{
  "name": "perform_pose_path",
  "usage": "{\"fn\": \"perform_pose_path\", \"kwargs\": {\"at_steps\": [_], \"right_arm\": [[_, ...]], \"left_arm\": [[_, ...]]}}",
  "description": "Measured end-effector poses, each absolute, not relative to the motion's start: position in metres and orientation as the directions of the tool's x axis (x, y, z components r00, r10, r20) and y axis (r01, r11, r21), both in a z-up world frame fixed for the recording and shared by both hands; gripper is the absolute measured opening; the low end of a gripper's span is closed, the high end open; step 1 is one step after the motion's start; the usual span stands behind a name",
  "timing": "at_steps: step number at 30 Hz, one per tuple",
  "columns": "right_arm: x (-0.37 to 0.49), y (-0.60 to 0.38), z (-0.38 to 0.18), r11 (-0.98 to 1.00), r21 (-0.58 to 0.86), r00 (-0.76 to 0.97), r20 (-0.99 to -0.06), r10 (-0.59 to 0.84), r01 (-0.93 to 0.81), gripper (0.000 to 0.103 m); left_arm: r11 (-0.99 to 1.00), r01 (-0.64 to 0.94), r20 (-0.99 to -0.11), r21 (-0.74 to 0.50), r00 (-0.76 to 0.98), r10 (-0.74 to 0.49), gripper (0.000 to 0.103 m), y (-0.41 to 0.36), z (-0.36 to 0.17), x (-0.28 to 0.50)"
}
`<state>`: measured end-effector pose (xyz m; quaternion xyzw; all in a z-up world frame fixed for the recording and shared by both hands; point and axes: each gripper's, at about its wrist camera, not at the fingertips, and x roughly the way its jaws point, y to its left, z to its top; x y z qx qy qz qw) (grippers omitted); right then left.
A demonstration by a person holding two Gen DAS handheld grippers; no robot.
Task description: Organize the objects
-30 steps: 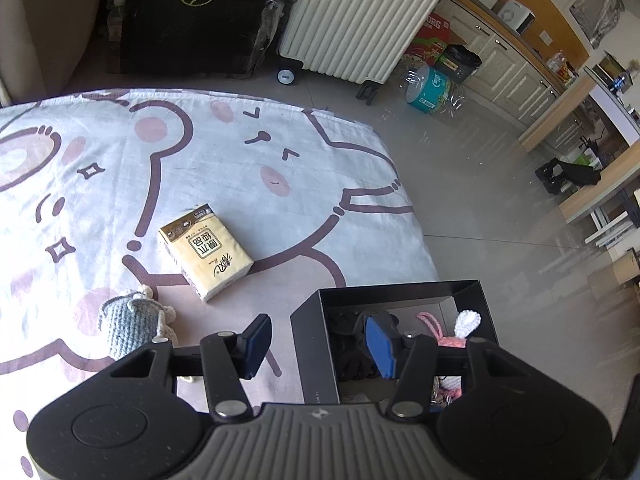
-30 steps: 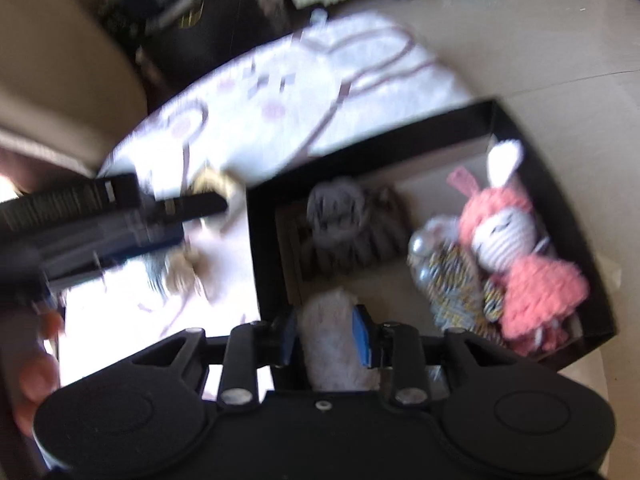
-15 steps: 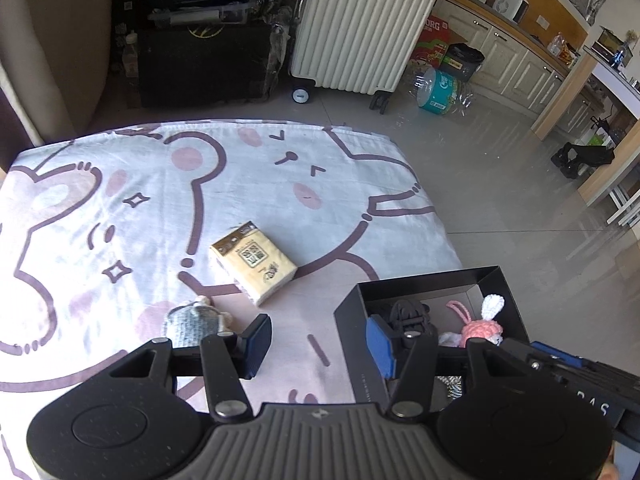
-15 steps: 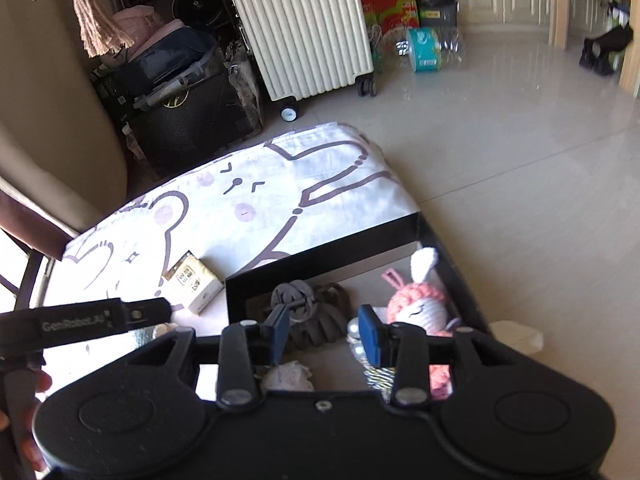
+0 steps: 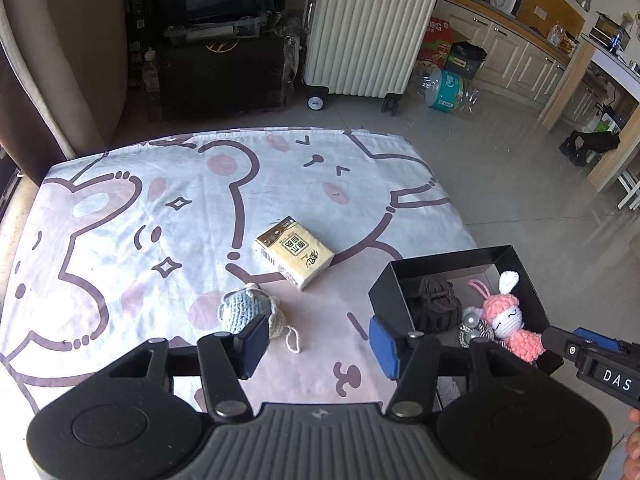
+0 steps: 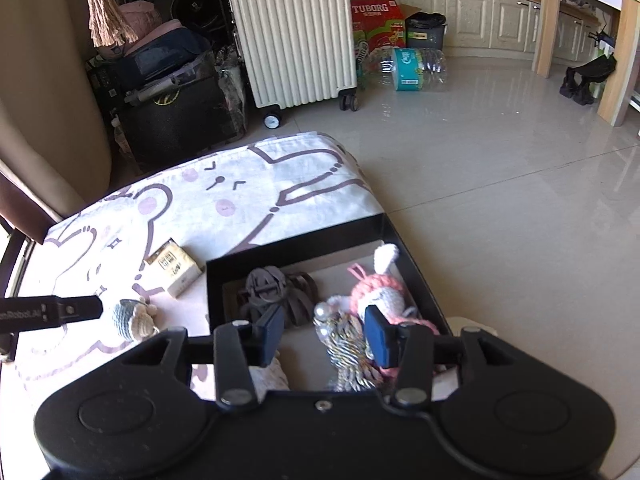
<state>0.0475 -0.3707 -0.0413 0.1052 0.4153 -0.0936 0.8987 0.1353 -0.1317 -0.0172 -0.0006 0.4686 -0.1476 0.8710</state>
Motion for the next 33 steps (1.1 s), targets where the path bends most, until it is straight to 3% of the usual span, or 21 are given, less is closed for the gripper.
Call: {"fn": "perform_pose_path", "kwargs": {"at_steps": [8,12,16,20,33], "right_arm": [[0.033,-0.372,-0.041,0.958,0.052,0.630,-0.763,-0.144,0.282,0.067],[0.031,-0.372,-0.041,0.955,0.022,0.629,-0.757,-0.178,0.296,0.081],[0.030,-0.371,-0.042,0.953,-0.004,0.627,-0.752,-0.203,0.304,0.097],[0.031,-0.371,-0.044,0.946,-0.046,0.618,-0.746,-0.246,0.322,0.103],[0.031,-0.376,-0.048,0.939,-0.058,0.603,-0.753,-0.264,0.338,0.103]], "left_arm": [[0.954,0.291,-0.806,-0.073,0.546,-0.229,0.098,-0.134,-0.019,0.119],[0.956,0.290,-0.814,-0.043,0.544,-0.202,0.103,-0.133,-0.024,0.119],[0.958,0.284,-0.819,-0.044,0.540,-0.197,0.103,-0.129,-0.028,0.120],[0.959,0.281,-0.816,-0.042,0.544,-0.195,0.103,-0.127,-0.029,0.121],[0.946,0.321,-0.813,-0.041,0.540,-0.218,0.103,-0.136,-0.031,0.121]]}}
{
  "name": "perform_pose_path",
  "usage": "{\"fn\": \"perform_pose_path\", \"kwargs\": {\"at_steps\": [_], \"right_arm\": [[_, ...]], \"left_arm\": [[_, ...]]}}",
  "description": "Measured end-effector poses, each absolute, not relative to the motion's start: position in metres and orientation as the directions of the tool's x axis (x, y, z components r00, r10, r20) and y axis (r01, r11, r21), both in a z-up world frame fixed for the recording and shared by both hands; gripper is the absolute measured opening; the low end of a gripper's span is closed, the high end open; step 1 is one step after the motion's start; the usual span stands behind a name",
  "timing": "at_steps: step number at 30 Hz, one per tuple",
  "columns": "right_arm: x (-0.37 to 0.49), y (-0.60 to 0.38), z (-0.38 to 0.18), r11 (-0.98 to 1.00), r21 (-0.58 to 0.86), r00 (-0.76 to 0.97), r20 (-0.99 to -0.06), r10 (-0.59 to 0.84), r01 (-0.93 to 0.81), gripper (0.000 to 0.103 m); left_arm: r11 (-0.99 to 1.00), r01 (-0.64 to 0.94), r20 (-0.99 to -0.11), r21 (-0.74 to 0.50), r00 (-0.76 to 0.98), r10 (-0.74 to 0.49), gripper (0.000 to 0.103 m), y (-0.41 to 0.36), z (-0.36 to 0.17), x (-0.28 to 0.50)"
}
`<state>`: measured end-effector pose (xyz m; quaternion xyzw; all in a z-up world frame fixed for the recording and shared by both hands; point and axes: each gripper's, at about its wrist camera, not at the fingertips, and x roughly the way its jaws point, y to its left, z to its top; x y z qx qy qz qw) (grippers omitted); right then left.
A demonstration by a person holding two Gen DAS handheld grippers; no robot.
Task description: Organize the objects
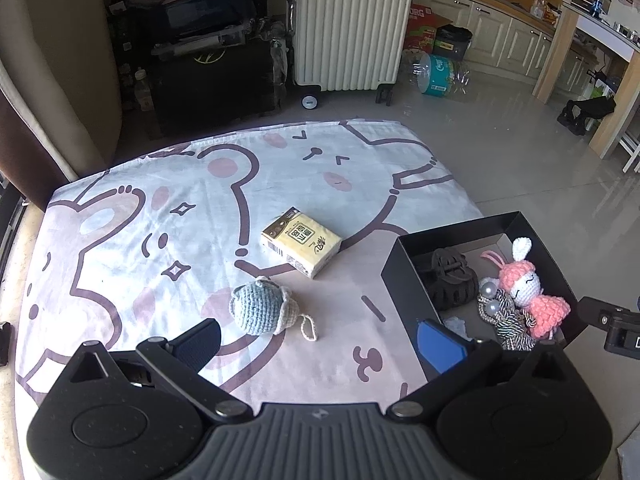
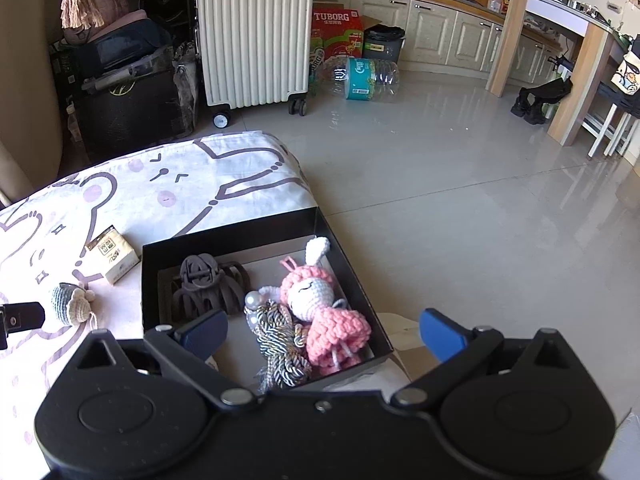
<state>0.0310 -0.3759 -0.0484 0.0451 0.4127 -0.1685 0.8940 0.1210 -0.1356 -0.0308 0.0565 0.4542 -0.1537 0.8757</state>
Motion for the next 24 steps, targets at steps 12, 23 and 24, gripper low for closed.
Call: {"fn": "perform_pose_path", "kwargs": {"at_steps": [12,23,24], "right_arm": [[0.030,-0.377,-0.049,0.939,-0.056,0.604,-0.752,-0.263,0.339,0.103],[0.035,-0.372,-0.053,0.930,-0.038,0.601,-0.754,-0.266,0.365,0.103],[0.036,-0.370,-0.053,0.932,-0.037,0.602,-0.753,-0.264,0.362,0.103]], "left_arm": [[0.948,0.315,-0.811,-0.042,0.543,-0.217,0.103,-0.134,-0.031,0.122],[0.964,0.262,-0.801,-0.044,0.567,-0.190,0.103,-0.109,-0.031,0.128],[0.966,0.253,-0.801,-0.043,0.570,-0.185,0.103,-0.105,-0.031,0.128]]}}
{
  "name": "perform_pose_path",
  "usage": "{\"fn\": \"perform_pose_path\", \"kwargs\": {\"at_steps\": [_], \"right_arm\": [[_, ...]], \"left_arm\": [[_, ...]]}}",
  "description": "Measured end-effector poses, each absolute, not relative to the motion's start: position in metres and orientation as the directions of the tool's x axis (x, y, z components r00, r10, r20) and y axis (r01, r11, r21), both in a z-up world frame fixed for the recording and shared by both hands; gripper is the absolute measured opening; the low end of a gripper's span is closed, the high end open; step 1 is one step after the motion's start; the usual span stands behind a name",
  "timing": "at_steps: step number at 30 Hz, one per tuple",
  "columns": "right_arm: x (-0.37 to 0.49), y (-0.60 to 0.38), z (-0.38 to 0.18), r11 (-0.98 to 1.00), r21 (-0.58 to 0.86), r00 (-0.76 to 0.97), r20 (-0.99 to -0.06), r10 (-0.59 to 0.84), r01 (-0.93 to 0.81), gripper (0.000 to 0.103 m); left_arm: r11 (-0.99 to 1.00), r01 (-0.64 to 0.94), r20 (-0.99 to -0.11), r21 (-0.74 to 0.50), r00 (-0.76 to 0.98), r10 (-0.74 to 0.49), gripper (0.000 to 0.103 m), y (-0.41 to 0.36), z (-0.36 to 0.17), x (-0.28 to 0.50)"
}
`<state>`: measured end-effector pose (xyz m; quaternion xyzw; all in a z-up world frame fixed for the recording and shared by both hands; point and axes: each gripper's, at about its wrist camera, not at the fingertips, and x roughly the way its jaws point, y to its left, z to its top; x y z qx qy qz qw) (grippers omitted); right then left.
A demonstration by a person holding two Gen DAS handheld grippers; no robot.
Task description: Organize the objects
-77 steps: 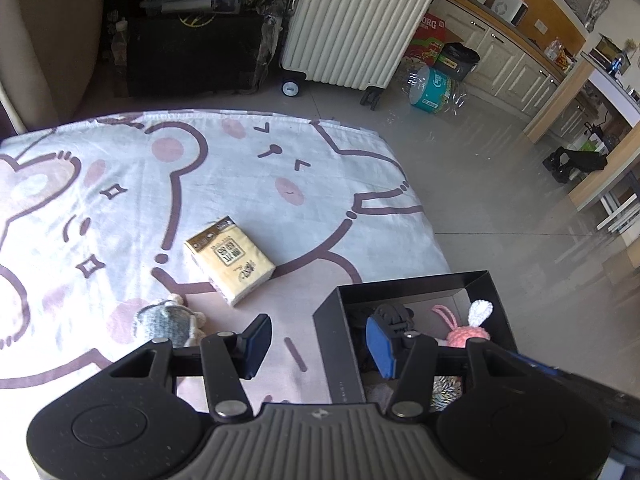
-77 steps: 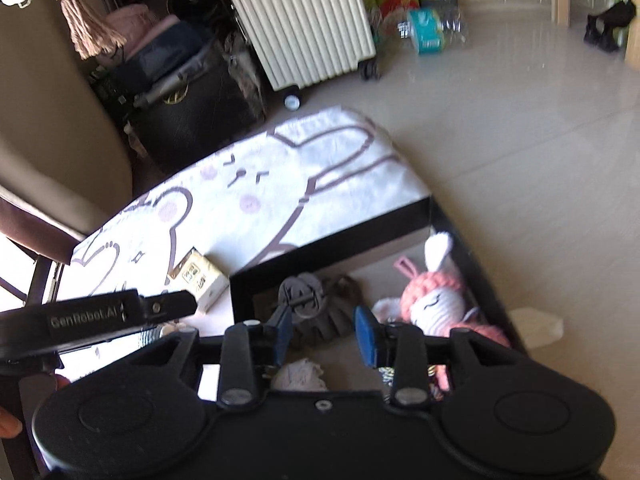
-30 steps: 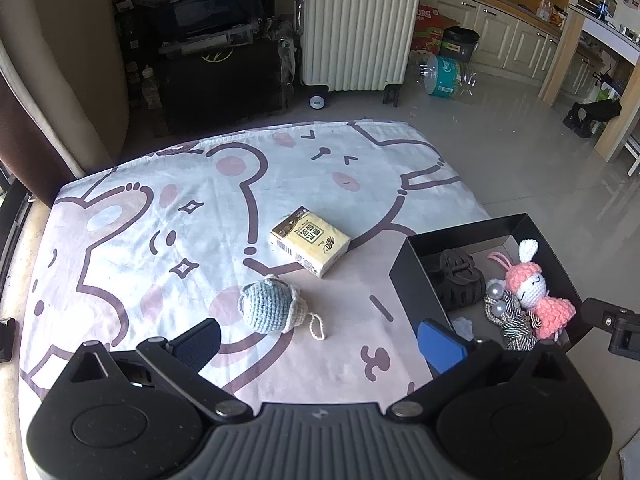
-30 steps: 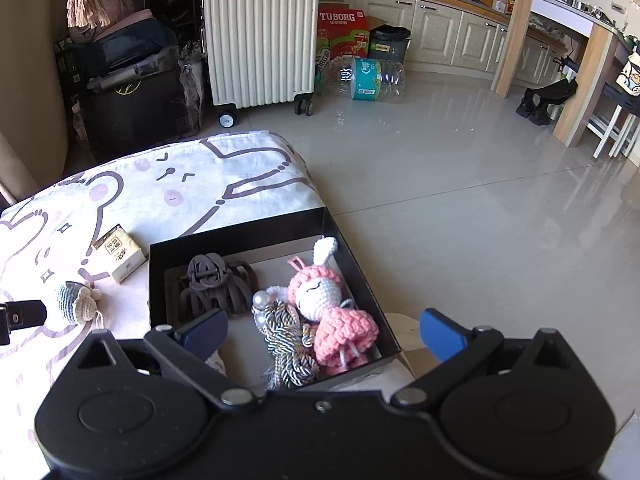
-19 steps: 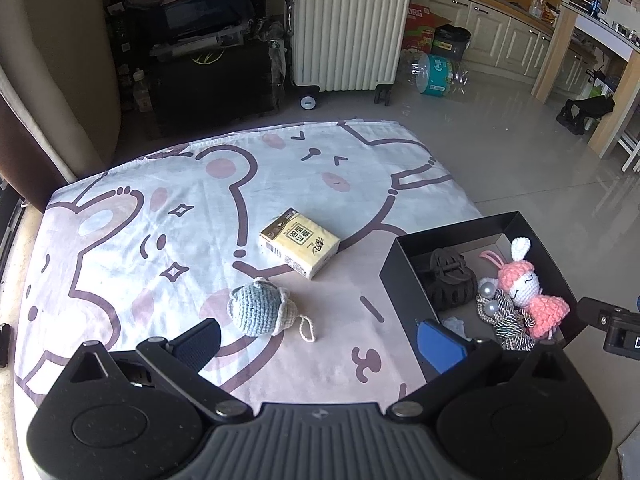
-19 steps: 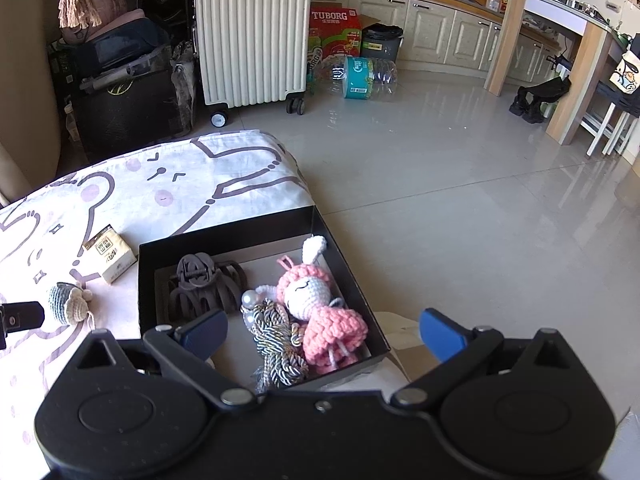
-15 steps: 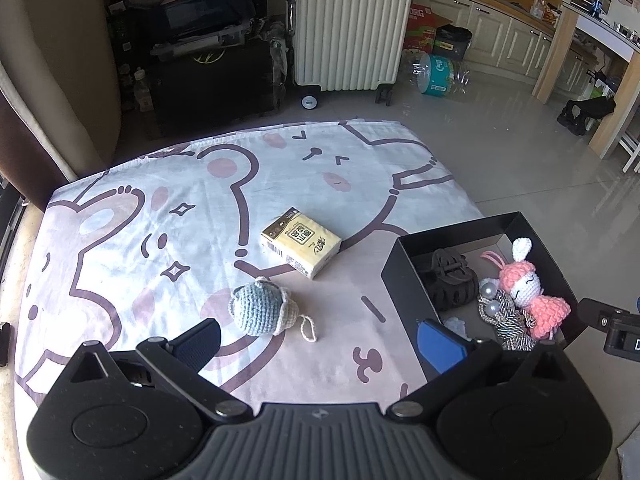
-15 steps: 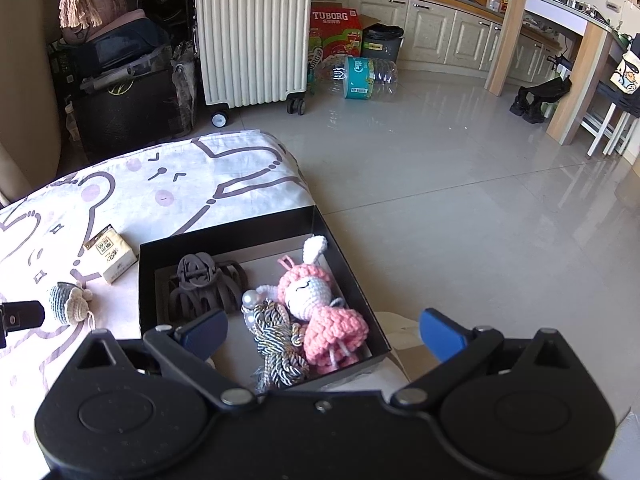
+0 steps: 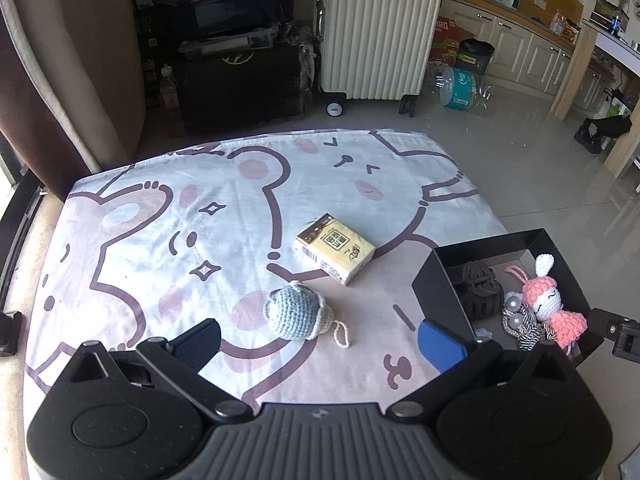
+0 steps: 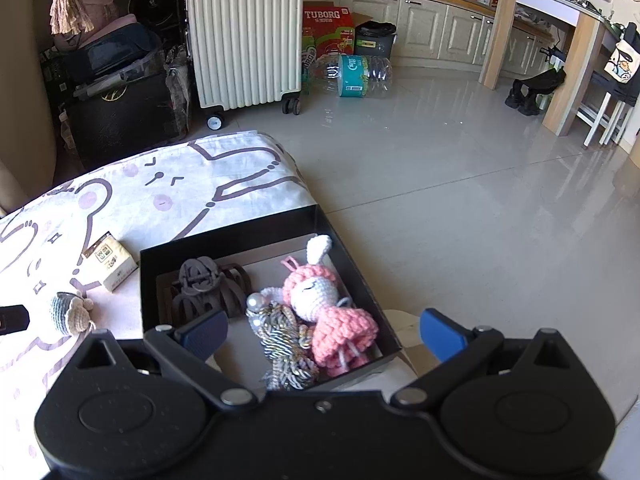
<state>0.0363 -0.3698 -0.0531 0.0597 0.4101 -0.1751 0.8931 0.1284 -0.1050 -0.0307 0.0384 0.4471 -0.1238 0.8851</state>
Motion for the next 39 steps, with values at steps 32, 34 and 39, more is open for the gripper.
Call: {"fn": "perform_pose_path", "kwargs": {"at_steps": [32,34,39], "right_arm": [[0.073,-0.280,-0.043,0.987,0.033,0.710,-0.698,-0.090,0.158,0.103],[0.075,-0.278,-0.041,0.988,0.030,0.721,-0.686,-0.091,0.154,0.103],[0.079,-0.277,-0.036,0.988,0.022,0.729,-0.678,-0.097,0.152,0.103]], "left_arm": [[0.993,0.112,-0.747,-0.027,0.658,-0.094,0.103,-0.029,-0.024,0.133],[0.993,0.119,-0.746,-0.027,0.658,-0.099,0.103,-0.031,-0.026,0.134],[0.988,0.147,-0.750,-0.036,0.650,-0.124,0.103,-0.038,-0.033,0.139]]}}
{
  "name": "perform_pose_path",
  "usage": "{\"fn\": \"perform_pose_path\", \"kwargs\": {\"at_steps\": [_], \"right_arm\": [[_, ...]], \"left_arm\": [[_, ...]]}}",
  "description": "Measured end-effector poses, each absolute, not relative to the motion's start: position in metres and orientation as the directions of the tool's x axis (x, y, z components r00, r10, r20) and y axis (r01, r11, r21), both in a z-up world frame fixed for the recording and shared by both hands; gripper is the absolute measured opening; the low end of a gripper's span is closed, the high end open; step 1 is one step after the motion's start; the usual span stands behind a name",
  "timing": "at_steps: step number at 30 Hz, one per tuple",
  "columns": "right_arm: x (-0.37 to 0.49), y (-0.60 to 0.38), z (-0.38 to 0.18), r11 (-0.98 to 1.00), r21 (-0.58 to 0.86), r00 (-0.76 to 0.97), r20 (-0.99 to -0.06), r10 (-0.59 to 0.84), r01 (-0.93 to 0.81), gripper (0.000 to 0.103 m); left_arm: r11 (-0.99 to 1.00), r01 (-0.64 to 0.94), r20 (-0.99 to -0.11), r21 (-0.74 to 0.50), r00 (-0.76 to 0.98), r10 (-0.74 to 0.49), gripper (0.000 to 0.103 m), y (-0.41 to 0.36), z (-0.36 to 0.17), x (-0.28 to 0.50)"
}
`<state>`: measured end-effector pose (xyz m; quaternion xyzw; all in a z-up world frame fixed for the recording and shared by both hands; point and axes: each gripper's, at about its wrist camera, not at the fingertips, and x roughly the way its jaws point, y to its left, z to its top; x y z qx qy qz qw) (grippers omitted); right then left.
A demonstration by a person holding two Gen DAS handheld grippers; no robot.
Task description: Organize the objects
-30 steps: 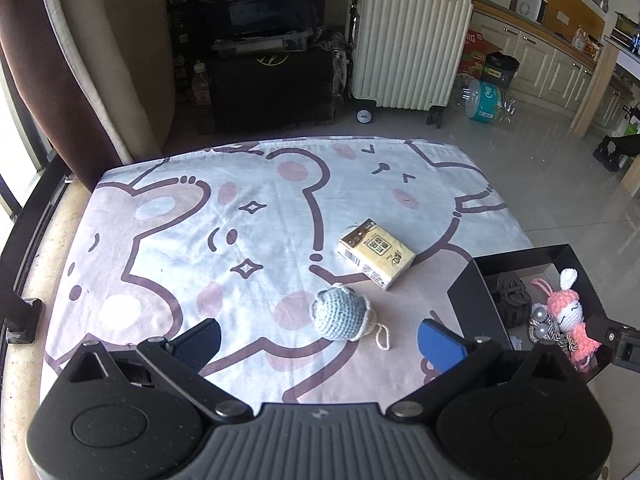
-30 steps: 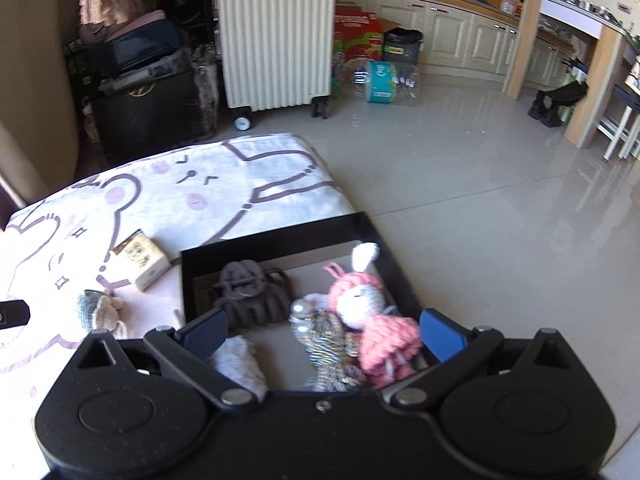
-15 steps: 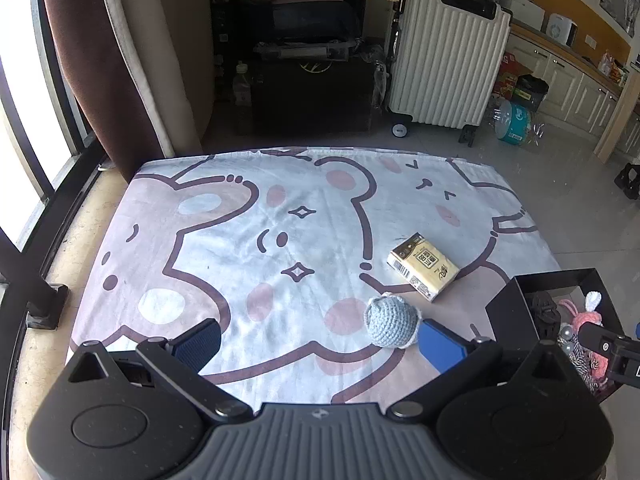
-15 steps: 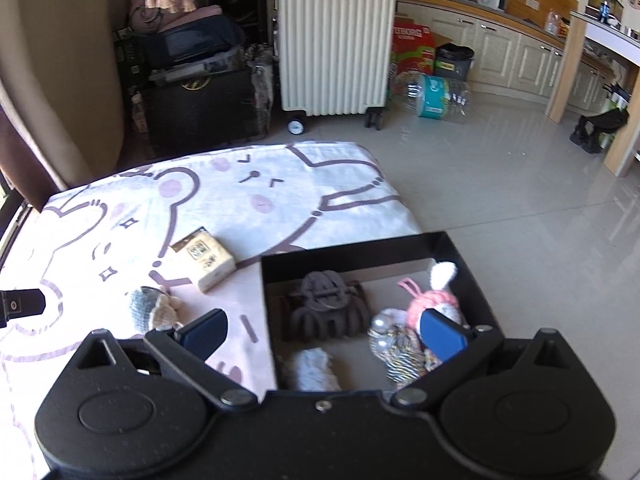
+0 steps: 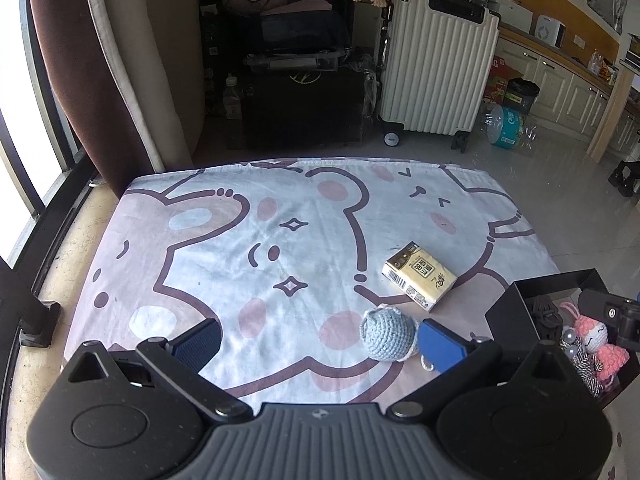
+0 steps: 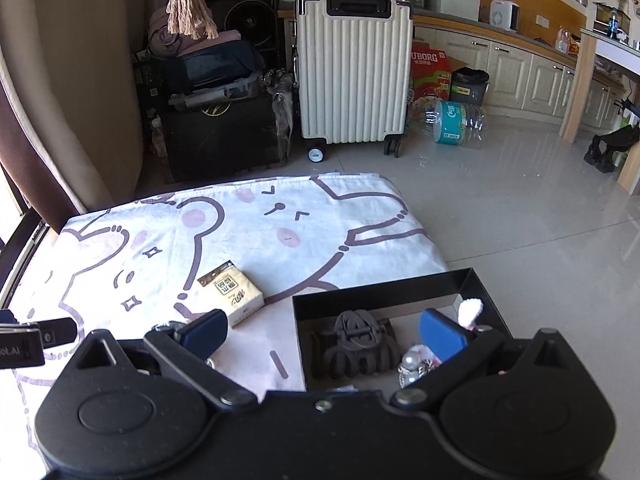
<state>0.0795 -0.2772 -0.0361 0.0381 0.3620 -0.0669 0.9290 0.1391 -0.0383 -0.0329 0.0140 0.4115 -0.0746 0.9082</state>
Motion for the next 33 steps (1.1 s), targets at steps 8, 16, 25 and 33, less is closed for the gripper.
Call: {"fn": "perform_pose_path", "kwargs": {"at_steps": [8,16,25,33], "right_arm": [[0.100,-0.285,-0.029,0.998,0.046,0.745,-0.667,-0.005,0.048,0.103],[0.139,-0.278,-0.035,0.997,-0.011,0.746,-0.665,0.050,-0.076,0.103],[0.192,-0.253,-0.067,0.961,-0.089,0.676,-0.728,0.116,-0.261,0.103],[0.221,-0.230,-0.112,0.918,-0.121,0.589,-0.796,0.137,-0.377,0.098]], "left_arm": [[0.969,0.240,-0.751,-0.055,0.630,-0.199,0.094,-0.055,-0.045,0.153],[0.933,0.359,-0.766,-0.031,0.591,-0.253,0.085,-0.066,-0.067,0.165],[0.864,0.498,-0.791,-0.072,0.499,-0.353,0.084,-0.075,-0.096,0.175],[0.827,0.554,-0.816,-0.099,0.431,-0.386,0.080,-0.084,-0.120,0.185]]}}
